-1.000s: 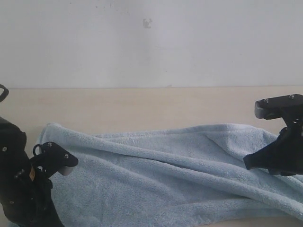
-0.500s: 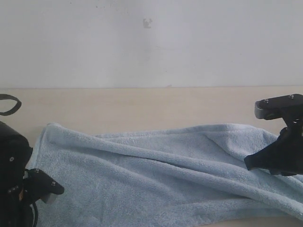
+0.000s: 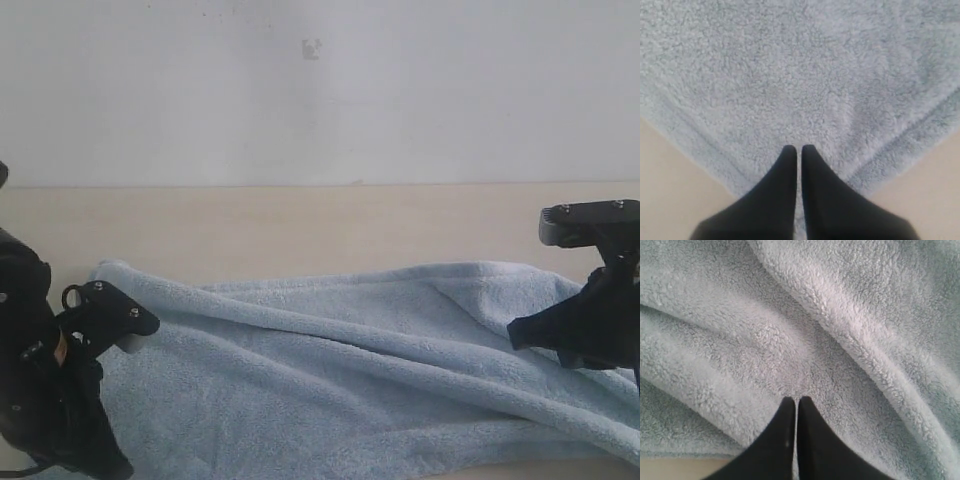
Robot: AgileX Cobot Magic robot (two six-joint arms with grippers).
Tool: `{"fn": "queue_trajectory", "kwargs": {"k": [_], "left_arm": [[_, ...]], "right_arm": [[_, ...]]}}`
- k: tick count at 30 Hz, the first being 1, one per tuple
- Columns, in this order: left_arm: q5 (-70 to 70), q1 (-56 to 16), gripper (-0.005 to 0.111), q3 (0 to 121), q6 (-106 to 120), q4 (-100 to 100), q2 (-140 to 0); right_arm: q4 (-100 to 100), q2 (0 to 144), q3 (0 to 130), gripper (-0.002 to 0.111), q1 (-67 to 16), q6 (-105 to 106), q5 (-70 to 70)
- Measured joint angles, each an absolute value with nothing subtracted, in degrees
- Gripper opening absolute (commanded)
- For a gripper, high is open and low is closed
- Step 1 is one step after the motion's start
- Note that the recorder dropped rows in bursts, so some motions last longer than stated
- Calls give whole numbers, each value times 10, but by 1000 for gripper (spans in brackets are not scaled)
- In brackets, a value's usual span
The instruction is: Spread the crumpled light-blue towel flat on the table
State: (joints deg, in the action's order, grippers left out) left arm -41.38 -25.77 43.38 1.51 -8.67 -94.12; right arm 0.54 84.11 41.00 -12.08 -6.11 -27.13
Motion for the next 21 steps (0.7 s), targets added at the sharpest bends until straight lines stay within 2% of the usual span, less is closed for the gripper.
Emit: {"fn": "queue_trajectory", "kwargs": {"k": [12,21], "left_arm": [[-421,-258,4,435,25,-92,-1016],[-554,-250,4,418,-23,-120,-1027]], "right_arm": [[-4,841,410,1,-121,-61,-278],[-4,841,410,1,-121,-61,-283]]}}
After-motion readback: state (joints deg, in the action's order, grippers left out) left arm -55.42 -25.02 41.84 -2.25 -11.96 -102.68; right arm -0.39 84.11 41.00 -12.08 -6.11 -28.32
